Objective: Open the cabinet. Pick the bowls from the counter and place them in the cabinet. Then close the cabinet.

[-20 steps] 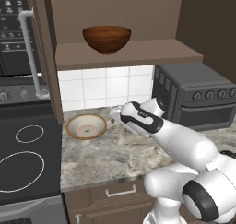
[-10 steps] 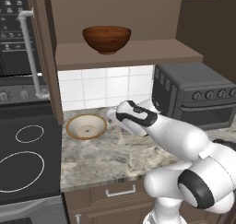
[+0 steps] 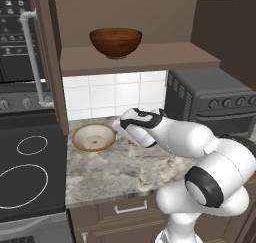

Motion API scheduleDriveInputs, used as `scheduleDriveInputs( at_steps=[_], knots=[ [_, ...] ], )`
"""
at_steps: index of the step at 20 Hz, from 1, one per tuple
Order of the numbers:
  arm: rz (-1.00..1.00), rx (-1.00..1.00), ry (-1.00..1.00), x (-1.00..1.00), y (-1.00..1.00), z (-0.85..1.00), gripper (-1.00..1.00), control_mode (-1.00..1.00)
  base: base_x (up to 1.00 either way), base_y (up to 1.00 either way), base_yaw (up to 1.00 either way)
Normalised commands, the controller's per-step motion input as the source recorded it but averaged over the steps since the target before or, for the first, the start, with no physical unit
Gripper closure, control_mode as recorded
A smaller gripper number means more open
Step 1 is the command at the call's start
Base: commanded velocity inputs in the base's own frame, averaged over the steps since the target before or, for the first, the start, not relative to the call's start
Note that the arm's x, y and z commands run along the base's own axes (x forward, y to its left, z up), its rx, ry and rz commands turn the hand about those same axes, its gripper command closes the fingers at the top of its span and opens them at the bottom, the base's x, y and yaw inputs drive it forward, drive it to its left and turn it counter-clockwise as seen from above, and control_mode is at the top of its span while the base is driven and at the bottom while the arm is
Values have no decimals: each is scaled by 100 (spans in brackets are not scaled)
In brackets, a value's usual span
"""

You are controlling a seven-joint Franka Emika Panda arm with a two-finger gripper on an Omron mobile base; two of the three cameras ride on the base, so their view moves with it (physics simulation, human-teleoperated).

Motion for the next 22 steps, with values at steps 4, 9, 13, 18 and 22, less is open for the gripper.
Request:
scheduleDriveInputs(
  at_steps=[4,9,13,18,22],
  knots=[
    [0,1,0,13,6,-18,-100,-100,0,0,0],
    [0,3,0,16,8,-17,-100,-100,0,0,0],
    [0,6,0,22,13,-15,-100,-100,0,0,0],
    [0,5,0,19,15,-15,-100,-100,0,0,0],
    [0,7,0,17,14,-23,-100,-100,0,0,0]
  ],
)
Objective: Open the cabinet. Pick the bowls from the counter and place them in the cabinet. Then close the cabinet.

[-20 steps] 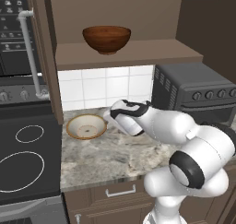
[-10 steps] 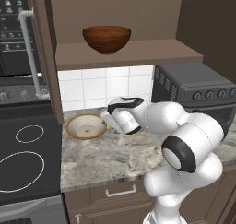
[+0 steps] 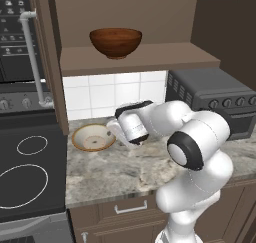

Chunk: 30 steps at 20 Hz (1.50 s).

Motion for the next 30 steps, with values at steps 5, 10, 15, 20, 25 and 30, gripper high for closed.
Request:
scheduleDriveInputs(
  at_steps=[5,10,15,20,25,30],
  knots=[
    [0,6,0,17,16,-25,-100,-100,0,0,0],
    [0,5,0,16,17,-25,-100,-100,0,0,0],
    [0,4,0,18,20,-28,-100,-100,0,0,0],
    [0,1,0,20,20,-22,-100,-100,0,0,0],
    [0,1,0,18,27,-31,100,-100,0,0,0],
    [0,1,0,15,24,-31,100,-100,0,0,0]
  ],
)
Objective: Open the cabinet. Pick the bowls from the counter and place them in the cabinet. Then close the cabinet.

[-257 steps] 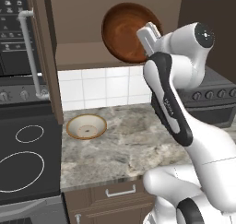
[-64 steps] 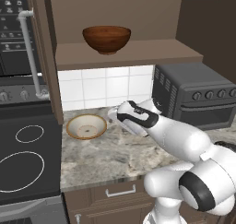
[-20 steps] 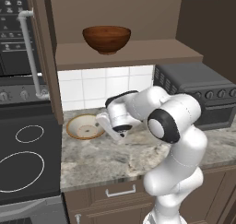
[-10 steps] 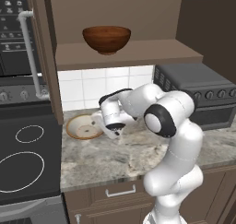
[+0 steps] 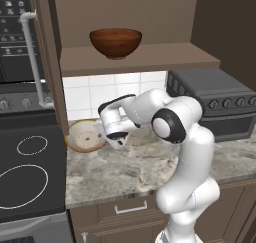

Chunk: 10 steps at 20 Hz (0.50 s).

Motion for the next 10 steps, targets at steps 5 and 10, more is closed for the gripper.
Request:
scheduleDriveInputs(
  at_steps=[5,10],
  knots=[
    [-5,1,0,-2,5,-3,100,-100,0,0,0],
    [-18,8,0,-37,-10,3,100,-100,0,0,0]
  ],
)
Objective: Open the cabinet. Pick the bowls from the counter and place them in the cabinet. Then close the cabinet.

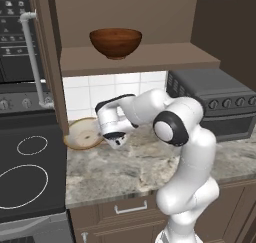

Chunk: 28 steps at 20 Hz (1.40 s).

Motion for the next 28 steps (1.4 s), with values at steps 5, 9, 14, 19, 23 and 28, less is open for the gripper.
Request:
scheduleDriveInputs(
  at_steps=[5,9,14,19,23,28],
  knots=[
    [-27,11,3,-55,-56,8,100,-100,0,0,0],
    [-28,11,4,-56,-68,20,100,-100,0,0,0],
    [-27,12,8,-65,-61,53,100,-100,0,0,0],
    [-26,13,10,-72,-41,77,100,-100,0,0,0],
    [-20,13,20,-70,-35,78,100,-100,0,0,0],
    [-17,11,23,-70,-32,97,100,-100,0,0,0]
  ],
)
